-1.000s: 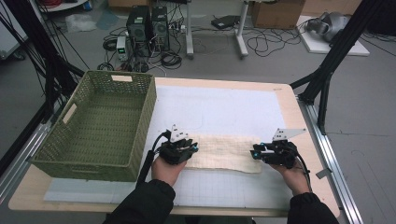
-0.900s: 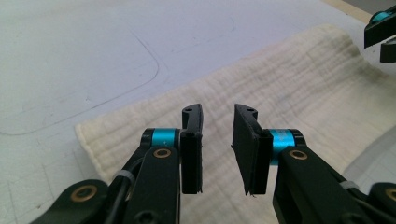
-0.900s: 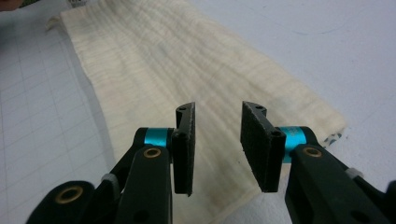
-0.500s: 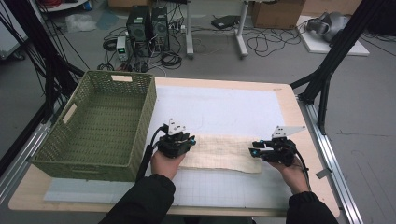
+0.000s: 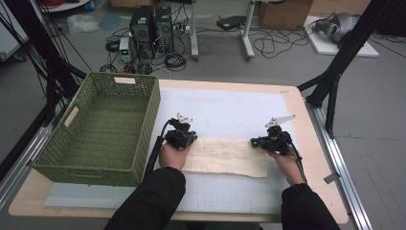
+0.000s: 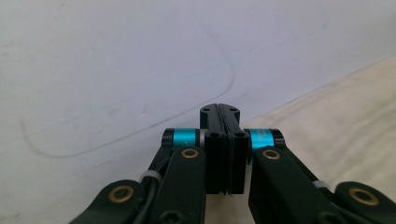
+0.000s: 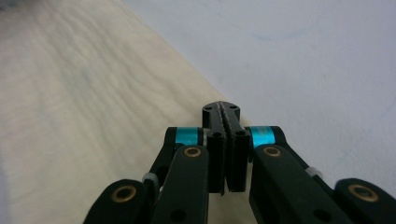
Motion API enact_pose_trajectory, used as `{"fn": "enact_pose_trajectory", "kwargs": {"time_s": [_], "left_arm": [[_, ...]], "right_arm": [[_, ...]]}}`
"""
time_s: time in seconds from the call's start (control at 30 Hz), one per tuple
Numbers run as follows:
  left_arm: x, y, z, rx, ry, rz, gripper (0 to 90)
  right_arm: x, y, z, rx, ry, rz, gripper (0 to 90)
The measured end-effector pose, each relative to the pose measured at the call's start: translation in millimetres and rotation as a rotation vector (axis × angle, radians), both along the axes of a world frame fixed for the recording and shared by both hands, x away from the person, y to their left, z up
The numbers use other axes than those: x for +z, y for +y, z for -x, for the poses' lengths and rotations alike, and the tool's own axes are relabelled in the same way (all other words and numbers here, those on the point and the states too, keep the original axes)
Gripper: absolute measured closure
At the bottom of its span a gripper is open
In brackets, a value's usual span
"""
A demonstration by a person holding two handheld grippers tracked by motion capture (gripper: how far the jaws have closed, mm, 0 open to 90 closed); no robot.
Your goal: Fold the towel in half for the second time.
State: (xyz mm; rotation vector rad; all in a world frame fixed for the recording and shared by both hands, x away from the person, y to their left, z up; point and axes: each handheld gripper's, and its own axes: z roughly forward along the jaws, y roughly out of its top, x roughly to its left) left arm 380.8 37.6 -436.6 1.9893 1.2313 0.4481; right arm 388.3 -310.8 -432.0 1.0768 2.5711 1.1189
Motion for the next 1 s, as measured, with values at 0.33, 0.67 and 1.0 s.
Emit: {"fn": "enact_pose_trajectory", "kwargs": {"time_s": [0.33,0.67,1.0], "left_arm": [[-4.1,10.6,-0.5,0.054,0.000,-0.033,87.7],[15.0,19.9,15.6,0.002,-0.099,0.055,67.3],[-6.4,15.8,11.0,0.005,-0.036,-0.068,65.7]], "right_arm": [[-7.2,-16.8,2.4,-0.041,0.001,0.018,87.4],[4.4,-27.7,8.1,-0.069,-0.031,0.003,74.0],[-2.4,-30.0,-6.3,-0.103,0.033,0.021,61.0]]}}
